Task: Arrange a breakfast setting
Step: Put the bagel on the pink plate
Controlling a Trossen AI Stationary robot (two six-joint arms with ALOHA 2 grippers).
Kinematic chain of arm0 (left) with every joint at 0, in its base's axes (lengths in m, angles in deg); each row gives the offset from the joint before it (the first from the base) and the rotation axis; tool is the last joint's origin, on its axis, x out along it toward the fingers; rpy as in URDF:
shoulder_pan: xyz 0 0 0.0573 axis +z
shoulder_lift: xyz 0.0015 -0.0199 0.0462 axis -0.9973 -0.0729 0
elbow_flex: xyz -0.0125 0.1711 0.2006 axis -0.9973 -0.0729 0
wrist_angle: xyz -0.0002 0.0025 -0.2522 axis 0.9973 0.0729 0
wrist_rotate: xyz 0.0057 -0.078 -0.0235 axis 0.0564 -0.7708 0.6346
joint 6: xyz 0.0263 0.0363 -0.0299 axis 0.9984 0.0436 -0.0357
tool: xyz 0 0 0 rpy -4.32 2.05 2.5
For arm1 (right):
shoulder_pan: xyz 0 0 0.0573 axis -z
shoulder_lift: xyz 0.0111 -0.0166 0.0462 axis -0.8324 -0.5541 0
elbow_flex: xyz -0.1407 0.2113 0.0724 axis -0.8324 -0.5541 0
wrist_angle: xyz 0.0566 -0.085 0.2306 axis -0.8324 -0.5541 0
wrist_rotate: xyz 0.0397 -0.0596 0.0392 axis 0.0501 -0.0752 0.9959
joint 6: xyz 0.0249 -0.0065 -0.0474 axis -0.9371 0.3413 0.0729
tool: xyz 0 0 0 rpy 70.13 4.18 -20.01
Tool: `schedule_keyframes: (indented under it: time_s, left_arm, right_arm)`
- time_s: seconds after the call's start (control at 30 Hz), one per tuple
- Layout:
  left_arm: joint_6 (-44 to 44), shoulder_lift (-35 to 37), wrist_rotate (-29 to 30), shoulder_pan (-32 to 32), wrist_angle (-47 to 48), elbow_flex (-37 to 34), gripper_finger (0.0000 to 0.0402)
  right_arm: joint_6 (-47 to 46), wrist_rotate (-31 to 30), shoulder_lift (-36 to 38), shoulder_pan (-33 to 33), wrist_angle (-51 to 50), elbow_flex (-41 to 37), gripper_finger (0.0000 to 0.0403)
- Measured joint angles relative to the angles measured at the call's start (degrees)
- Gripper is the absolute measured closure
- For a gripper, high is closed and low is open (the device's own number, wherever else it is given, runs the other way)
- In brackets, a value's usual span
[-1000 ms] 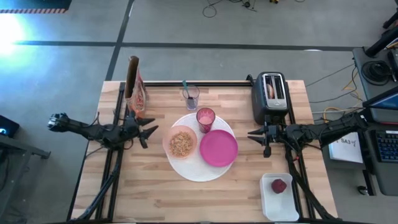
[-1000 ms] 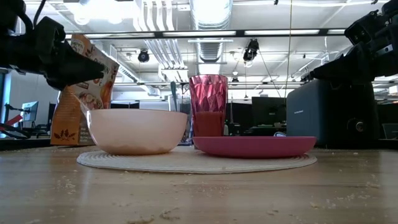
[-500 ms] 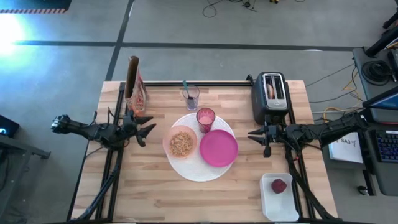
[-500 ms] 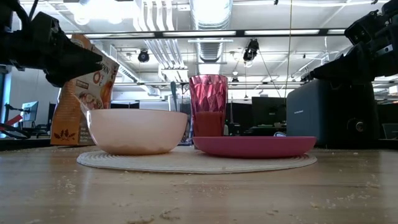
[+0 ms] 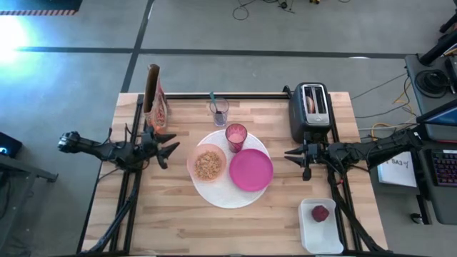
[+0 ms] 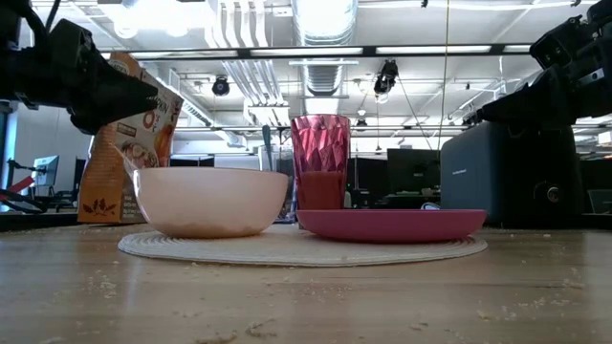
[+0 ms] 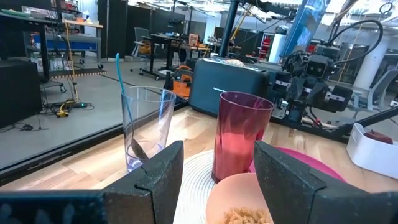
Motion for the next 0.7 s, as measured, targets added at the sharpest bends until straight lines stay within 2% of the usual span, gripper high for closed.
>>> schedule_keyframes:
  time_s: [0.6, 0.7]
  left_arm:
    - [0.0, -1.9, 0.0, 0.0, -0.2, 0.1, 0.0223]
    - [0.0, -2.1, 0.0, 0.0, -0.2, 0.1, 0.0223]
  right_arm:
    - [-3.6, 0.0, -0.3, 0.0, -0.6, 0.0, 0.0335]
    - [-8.5, 0.0, -0.4, 0.0, -0.6, 0.0, 0.0335]
